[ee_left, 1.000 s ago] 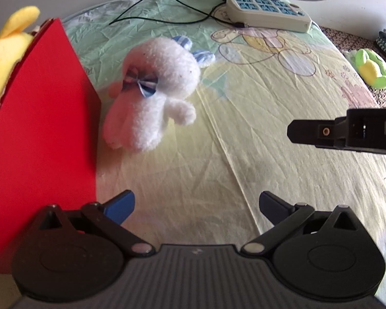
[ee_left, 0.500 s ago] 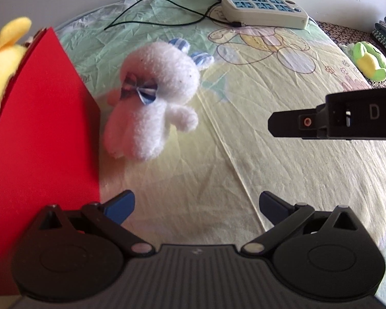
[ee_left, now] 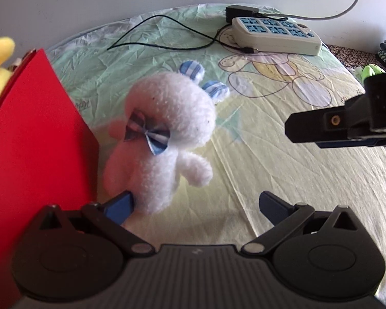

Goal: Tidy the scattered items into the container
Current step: 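Position the open right gripper over the bow-tie bunny plush, then lower the right gripper onto the bunny's body and close on it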

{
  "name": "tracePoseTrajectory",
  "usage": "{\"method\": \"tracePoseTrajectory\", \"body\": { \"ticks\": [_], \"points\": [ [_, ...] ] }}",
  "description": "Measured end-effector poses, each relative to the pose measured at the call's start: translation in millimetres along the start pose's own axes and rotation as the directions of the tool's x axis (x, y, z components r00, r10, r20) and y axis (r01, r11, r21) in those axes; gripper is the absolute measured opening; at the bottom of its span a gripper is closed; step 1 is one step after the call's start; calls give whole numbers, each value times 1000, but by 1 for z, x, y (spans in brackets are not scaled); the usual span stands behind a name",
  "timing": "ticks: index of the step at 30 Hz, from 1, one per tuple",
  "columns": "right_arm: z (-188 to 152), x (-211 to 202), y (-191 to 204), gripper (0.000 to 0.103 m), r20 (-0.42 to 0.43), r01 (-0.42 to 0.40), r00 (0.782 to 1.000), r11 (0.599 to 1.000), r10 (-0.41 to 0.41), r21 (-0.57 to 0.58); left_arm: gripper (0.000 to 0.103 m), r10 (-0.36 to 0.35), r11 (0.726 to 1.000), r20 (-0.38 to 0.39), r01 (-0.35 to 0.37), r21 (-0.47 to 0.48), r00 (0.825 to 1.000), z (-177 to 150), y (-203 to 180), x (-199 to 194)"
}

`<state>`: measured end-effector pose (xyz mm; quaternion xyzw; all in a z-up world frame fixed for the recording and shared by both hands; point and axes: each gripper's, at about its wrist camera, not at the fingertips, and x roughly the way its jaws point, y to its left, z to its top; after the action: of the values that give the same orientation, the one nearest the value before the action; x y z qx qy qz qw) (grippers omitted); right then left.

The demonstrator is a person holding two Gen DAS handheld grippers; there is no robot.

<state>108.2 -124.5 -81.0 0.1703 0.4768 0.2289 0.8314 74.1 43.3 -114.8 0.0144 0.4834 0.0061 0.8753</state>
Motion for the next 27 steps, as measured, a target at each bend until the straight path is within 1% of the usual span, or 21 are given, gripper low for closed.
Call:
{"method": "tracePoseTrajectory", "body": {
  "ticks": [3, 5, 7, 11, 13, 15, 17, 20, 21, 23, 27],
  "points": [
    [3, 1, 0, 40, 2, 11, 1000, 1000, -11, -12, 102, -47, 999, 9, 47, -21, 999, 0, 1, -2],
    [5, -1, -1, 40, 11, 12, 1000, 1000, -11, -8, 102, -108, 994, 17, 108, -13, 994, 0, -3, -7],
    [8, -2, -3, 40, 20, 13, 1000, 1000, -13, 1, 102, -156, 988, 25, 156, 9, 987, -1, -13, -11],
    [15, -6, -8, 40, 33, 24, 999, 1000, -24, 6, 102, -211, 975, 27, 209, 70, 977, -4, -29, -19],
    [18, -9, -9, 40, 39, 23, 999, 1000, -23, 0, 102, -241, 969, 30, 238, 71, 970, -7, -28, -27],
    [20, -11, -9, 40, 38, 19, 999, 1000, -18, -15, 102, -241, 969, 56, 237, 65, 969, -9, -23, -39],
    [21, -10, -9, 40, 33, 16, 999, 999, -15, -32, 102, -224, 974, 104, 219, 57, 969, -7, -16, -50],
    [23, -3, -10, 40, 8, -6, 1000, 999, 6, -34, 102, -195, 981, 165, 195, 15, 967, 5, -3, -57],
    [24, 1, -10, 40, -10, -24, 1000, 999, 23, -31, 102, -188, 982, 168, 190, 7, 968, 8, 0, -56],
    [28, 10, -11, 40, -56, -73, 996, 997, 72, -16, 102, -166, 986, 151, 168, -2, 975, 9, 4, -51],
    [38, 24, -7, 41, -136, -167, 977, 986, 165, -1, 102, -138, 988, 114, 145, -52, 984, 6, 10, -41]
  ]
}}
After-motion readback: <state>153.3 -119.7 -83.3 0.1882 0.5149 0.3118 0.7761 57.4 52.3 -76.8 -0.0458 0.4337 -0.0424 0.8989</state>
